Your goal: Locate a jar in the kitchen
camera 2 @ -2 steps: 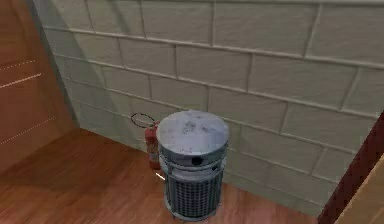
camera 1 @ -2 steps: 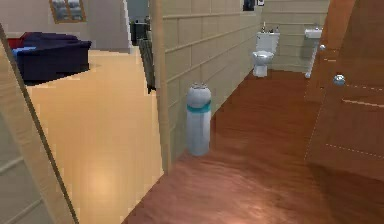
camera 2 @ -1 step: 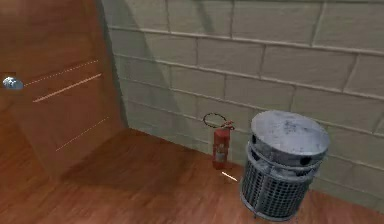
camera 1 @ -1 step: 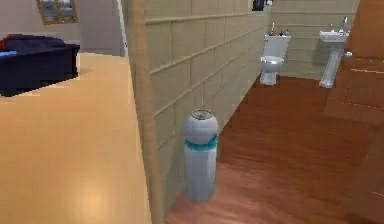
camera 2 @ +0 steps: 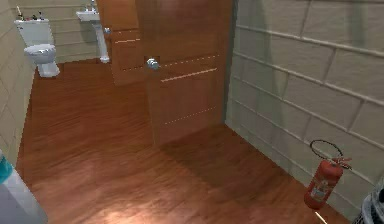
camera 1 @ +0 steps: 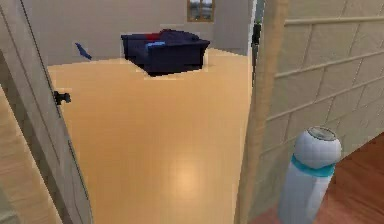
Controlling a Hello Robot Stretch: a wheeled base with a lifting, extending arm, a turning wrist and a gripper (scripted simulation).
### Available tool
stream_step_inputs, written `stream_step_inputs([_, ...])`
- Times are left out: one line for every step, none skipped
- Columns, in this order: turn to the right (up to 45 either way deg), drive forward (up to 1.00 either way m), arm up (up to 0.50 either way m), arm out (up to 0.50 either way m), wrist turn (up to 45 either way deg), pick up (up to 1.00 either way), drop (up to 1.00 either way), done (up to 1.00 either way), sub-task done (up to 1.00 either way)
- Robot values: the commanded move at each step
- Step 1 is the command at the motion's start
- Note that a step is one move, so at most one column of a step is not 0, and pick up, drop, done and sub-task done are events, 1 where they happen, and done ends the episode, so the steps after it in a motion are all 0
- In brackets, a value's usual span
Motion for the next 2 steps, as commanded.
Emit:
stream_step_inputs([-3.0, 0.0, 0.0, 0.0, 0.0, 0.0, 0.0, 0.0, 0.0])
stream_step_inputs([0.0, 0.55, 0.0, 0.0, 0.0, 0.0, 0.0, 0.0, 0.0])
